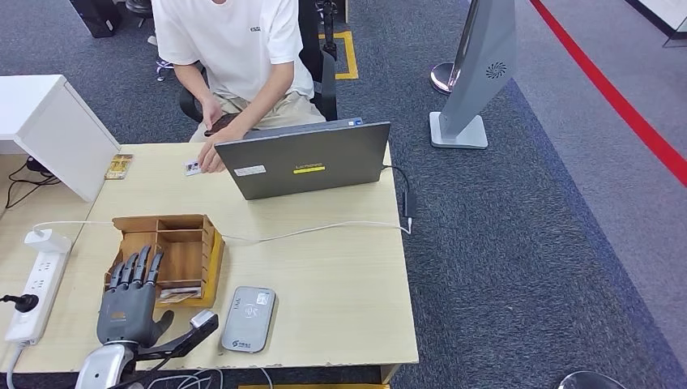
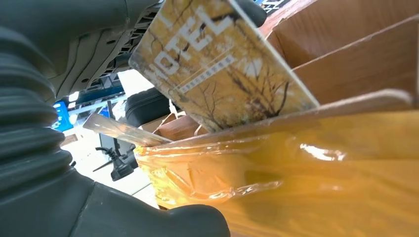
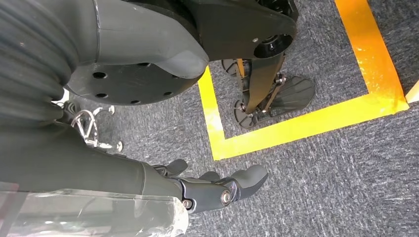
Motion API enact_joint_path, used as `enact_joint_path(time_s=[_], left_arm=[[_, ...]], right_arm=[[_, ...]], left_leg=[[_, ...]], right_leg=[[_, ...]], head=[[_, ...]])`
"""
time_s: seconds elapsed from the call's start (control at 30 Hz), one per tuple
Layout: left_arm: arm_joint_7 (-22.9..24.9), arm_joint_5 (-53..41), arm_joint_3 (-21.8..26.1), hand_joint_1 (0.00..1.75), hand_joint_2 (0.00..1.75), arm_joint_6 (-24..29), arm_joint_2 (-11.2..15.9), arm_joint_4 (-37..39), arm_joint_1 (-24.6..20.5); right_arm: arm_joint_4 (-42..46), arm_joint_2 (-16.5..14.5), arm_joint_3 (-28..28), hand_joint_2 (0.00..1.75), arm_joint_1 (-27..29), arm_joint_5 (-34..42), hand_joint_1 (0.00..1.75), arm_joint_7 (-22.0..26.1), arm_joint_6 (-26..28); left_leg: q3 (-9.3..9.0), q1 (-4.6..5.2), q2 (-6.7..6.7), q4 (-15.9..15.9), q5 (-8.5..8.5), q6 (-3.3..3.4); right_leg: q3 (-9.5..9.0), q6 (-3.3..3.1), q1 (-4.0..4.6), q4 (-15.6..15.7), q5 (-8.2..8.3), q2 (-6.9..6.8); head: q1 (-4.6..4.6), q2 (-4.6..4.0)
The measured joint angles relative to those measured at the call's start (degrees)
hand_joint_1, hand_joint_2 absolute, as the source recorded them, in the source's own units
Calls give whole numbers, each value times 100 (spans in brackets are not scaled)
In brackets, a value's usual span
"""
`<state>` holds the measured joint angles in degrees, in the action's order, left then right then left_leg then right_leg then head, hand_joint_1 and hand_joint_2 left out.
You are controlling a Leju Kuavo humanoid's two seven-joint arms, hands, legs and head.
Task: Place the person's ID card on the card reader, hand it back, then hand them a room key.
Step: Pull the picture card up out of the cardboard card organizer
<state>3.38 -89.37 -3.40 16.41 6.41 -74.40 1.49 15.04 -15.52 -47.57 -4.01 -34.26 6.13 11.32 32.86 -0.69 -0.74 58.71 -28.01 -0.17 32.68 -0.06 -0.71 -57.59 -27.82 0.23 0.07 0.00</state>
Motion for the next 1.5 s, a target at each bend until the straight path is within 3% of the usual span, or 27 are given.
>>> enact_joint_path(time_s=[0.37, 0.63, 1.5], left_arm=[[11, -44, -191, 0, 175, 43, -16, 0, -45], [-51, -58, -331, 0, 175, 430, -16, -190, -20], [-2, -59, -427, 0, 175, 431, -9, -326, 17]], right_arm=[[-4, -2, -139, 175, -5, -120, 0, 10, 0], [-7, -2, -219, 175, -16, -180, 0, 16, 7], [-7, -2, -295, 175, -28, -186, 0, 65, -2]], left_leg=[[0, 0, 0, 0, 0, 0], [0, 0, 0, 0, 0, 0], [0, 0, 0, 0, 0, 0]], right_leg=[[0, 0, 0, 0, 0, 0], [0, 0, 0, 0, 0, 0], [-1, 0, 0, 0, 0, 0]], head=[[-1, 0], [0, 0], [-1, 0]])
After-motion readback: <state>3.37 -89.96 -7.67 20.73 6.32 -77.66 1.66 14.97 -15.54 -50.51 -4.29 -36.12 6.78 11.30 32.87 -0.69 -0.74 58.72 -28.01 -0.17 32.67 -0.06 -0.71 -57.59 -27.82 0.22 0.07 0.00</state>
